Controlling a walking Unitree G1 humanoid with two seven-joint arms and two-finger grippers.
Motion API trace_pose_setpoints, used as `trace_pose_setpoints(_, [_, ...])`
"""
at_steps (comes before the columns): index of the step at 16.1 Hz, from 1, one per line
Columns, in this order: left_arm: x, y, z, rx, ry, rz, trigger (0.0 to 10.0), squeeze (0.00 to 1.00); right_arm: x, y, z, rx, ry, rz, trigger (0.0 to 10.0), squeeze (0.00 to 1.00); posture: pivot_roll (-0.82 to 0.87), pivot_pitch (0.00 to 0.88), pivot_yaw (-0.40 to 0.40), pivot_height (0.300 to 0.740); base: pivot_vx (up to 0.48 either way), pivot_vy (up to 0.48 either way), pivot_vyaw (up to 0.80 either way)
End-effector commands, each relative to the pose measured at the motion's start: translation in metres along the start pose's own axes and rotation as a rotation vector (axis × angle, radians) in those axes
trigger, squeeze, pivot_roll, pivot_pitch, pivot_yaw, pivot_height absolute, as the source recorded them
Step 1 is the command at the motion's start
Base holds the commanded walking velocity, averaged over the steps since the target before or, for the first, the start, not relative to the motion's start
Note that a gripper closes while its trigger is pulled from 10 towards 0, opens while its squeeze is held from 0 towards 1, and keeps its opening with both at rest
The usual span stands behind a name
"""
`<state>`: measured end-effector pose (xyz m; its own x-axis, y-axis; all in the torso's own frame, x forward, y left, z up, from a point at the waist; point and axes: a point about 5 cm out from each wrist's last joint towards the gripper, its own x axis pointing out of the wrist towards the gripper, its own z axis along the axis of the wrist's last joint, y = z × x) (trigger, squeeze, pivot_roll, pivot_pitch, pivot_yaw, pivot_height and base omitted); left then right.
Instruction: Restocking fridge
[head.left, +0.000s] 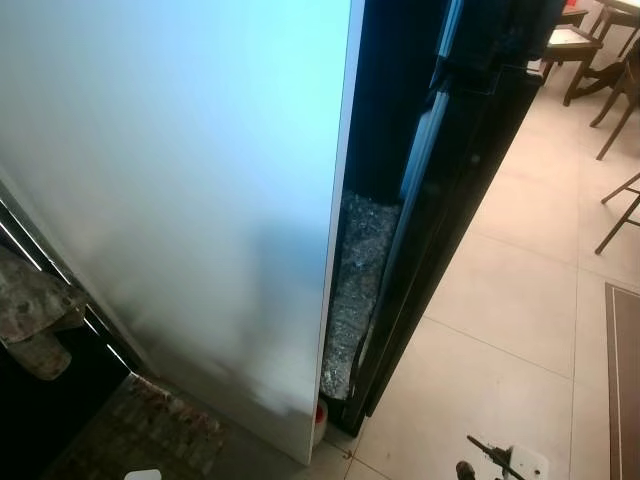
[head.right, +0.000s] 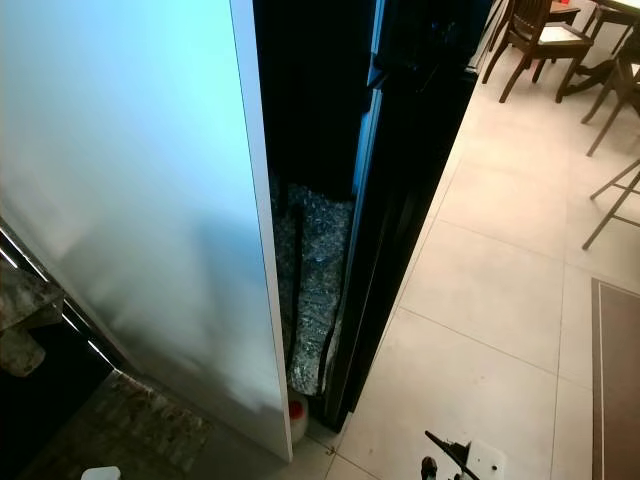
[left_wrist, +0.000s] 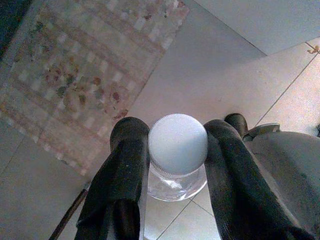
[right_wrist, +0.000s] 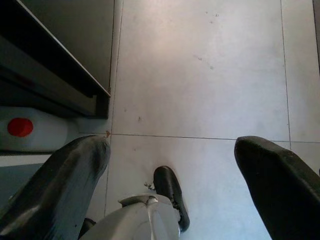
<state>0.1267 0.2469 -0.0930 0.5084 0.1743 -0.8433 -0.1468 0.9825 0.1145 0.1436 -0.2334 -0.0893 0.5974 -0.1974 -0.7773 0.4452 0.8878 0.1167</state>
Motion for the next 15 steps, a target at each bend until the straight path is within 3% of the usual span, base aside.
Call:
trace_pose_setpoints(1, [-0.001,0.000,-0.006,-0.002,0.021,0.000,10.0,0.00,-0.001,-0.003,-0.002,0.014,-0.004,-0.011,10.0,0.00,-0.09,0.000,0.042,0.740,0.000,0.000,0.00])
trace_pose_setpoints(4, [-0.001,0.001,-0.006,0.001,0.020,0.001,10.0,0.00,-0.001,-0.002,0.000,0.010,-0.016,-0.005,10.0,0.00,-0.10,0.000,0.045,0.740,0.000,0.000,0.00])
trace_pose_setpoints(6, [-0.001,0.002,-0.006,0.004,0.020,0.002,10.0,0.00,-0.001,-0.001,0.007,-0.076,-0.084,0.026,10.0,0.00,-0.09,0.000,0.046,0.740,0.000,0.000,0.00])
trace_pose_setpoints(9, [-0.002,0.003,-0.006,0.007,0.020,0.005,10.0,0.00,-0.003,0.002,0.012,-0.023,-0.155,0.057,10.0,0.00,-0.11,0.000,0.049,0.740,0.000,0.000,0.00])
trace_pose_setpoints(10, [-0.002,0.003,-0.006,0.010,0.019,0.006,10.0,0.00,-0.002,0.011,0.042,-0.017,-0.325,0.142,10.0,0.00,-0.12,0.000,0.054,0.740,0.000,0.000,0.00])
trace_pose_setpoints(11, [-0.002,0.003,-0.006,0.019,0.020,0.003,10.0,0.00,-0.006,0.018,0.060,-0.049,-0.427,0.246,10.0,0.00,-0.12,0.000,0.057,0.740,0.000,0.000,0.00])
trace_pose_setpoints(15, [-0.002,0.003,-0.006,0.020,0.015,0.003,10.0,0.00,-0.019,0.036,0.085,-0.075,-0.592,0.449,10.0,0.00,-0.14,0.000,0.055,0.740,0.000,0.000,0.00])
